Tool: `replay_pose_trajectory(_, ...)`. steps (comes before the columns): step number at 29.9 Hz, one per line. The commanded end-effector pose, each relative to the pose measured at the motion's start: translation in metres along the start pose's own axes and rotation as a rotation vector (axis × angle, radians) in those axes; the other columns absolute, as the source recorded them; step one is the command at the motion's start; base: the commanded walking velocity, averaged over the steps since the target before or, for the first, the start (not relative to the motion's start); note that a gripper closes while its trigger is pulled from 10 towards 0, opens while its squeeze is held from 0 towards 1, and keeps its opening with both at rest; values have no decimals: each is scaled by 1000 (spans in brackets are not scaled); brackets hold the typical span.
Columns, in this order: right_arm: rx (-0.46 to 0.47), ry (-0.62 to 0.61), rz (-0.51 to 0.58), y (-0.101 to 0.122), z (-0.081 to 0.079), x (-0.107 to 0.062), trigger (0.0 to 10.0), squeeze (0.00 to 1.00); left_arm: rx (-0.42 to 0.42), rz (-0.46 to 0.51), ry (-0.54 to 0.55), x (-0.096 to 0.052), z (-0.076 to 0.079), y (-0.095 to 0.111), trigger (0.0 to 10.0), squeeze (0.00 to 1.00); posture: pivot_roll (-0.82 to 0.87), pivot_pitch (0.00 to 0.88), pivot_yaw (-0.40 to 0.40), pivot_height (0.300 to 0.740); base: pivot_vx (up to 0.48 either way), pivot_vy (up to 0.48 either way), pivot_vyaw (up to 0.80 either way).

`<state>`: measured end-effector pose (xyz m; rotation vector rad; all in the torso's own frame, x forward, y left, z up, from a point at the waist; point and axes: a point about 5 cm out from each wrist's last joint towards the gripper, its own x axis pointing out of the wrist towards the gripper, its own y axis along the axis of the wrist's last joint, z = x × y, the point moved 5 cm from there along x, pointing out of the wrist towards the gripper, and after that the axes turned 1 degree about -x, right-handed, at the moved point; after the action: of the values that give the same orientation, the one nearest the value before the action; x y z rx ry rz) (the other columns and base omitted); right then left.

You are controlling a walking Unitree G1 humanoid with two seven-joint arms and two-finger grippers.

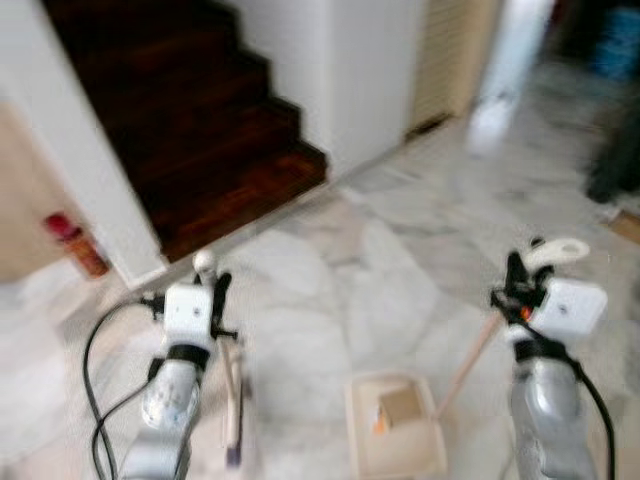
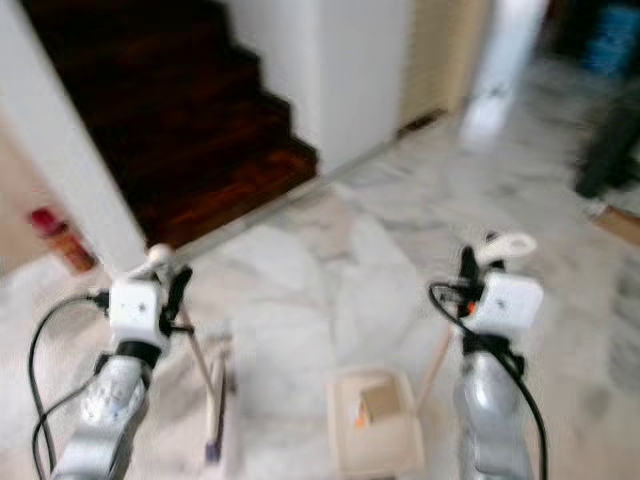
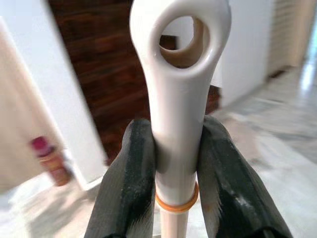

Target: Sweep floor

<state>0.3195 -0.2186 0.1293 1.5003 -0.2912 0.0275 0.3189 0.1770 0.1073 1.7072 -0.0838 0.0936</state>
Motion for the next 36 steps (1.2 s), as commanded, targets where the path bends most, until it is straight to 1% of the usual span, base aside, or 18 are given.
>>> replay_pose_trajectory(1,13,-16,45,13,5,2,10000,0,11,39,-14,3,3,11,10000,0,-33,0,18,740,0,0,800)
replay_pose_trajectory(5,17,-17,46,14,5,4,10000,0,8,39,-10,5,4,12,10000,0,-29,0,15,740,0,0,800)
replay_pose_trajectory(9,17,-18,49,15,5,6,10000,0,5,39,6,6,0,13,10000,0,-25,0,12,740,0,0,800)
replay_pose_trajectory(14,55,-43,39,14,8,7,10000,0,0,30,14,4,-1,11,10000,0,-24,0,12,740,0,0,0)
replay_pose_trajectory(18,65,-46,42,17,8,10,10000,0,-6,34,20,5,-1,13,10000,0,-20,0,12,740,0,0,0)
replay_pose_trajectory(19,63,-50,41,17,8,10,10000,0,-18,37,22,5,-1,14,10000,0,-20,0,12,740,0,251,0)
replay_pose_trajectory(23,74,-68,39,16,11,8,10000,0,-18,32,22,5,-1,13,10000,0,-25,0,18,740,0,298,0)
replay_pose_trajectory(27,77,-69,40,16,11,10,10000,0,-16,42,17,9,-1,16,10000,0,-26,0,17,740,0,469,0)
replay_pose_trajectory(36,70,-78,36,16,13,8,10000,0,-27,34,17,6,1,13,10000,0,-26,0,14,740,0,425,0)
